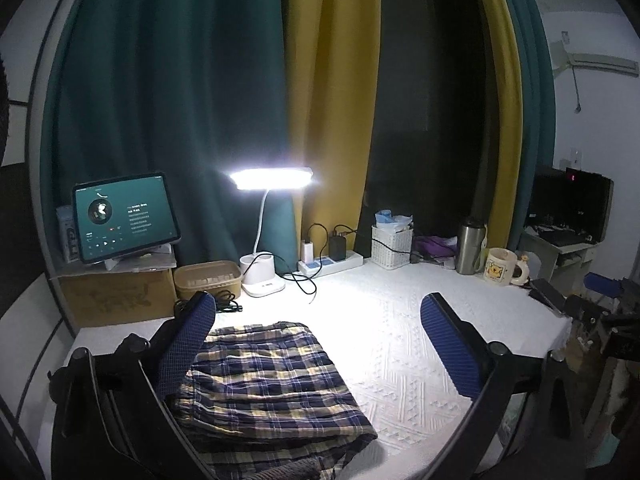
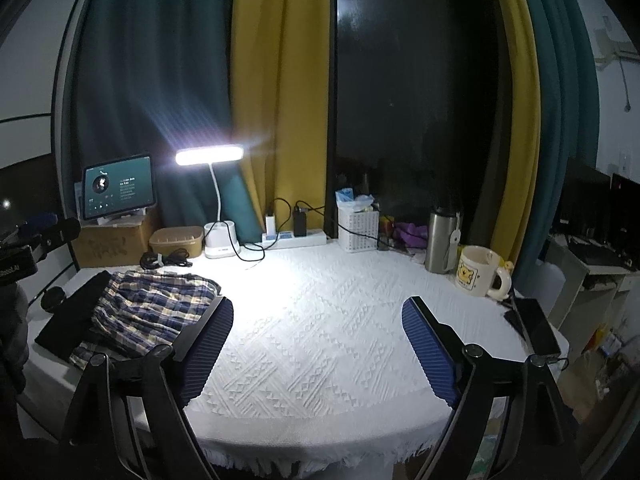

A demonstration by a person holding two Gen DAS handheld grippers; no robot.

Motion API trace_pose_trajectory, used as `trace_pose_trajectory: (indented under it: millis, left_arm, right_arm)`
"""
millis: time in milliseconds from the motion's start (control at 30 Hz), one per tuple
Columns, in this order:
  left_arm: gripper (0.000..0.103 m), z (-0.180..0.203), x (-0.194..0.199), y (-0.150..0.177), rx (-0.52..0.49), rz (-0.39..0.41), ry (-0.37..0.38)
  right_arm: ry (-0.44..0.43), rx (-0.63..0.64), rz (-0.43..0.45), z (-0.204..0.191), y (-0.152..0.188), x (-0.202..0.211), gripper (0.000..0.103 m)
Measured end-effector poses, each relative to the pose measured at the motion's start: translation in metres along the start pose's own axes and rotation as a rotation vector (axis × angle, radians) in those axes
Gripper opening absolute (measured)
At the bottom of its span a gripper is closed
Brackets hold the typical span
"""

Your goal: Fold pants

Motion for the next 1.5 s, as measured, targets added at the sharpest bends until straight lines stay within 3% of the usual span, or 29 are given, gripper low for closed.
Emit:
trace_pose_trajectory:
  millis: [233, 967, 1500]
  left_arm:
    - [0.102, -0.014, 0.011, -0.011, 0.008, 0.037, -0.021]
    - [0.102, -0.034, 0.036, -0.04, 0.014, 0.118, -0.075]
    - [0.102, -0.044, 0.037, -0.044, 0.026, 0.134, -0.11]
  right_arm:
    - [0.0, 0.012, 0.033, -0.008, -0.017, 0.012, 0.097]
    - [0.025, 0.051, 0.165, -0.018, -0.068, 0.046, 0.1]
    - [0.038, 0.052, 0.157, -0.014, -0.068, 0.04, 0.101]
Point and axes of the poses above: each gripper's, at about its wrist camera, not at the fingertips, and x roughly against the way its jaws point, z to its right, y to its underside, the point moved 7 cm from there along -x, roughly the way its jaws point, and after that the axes turned 4 degrees about -y, right-handed, at the moved point
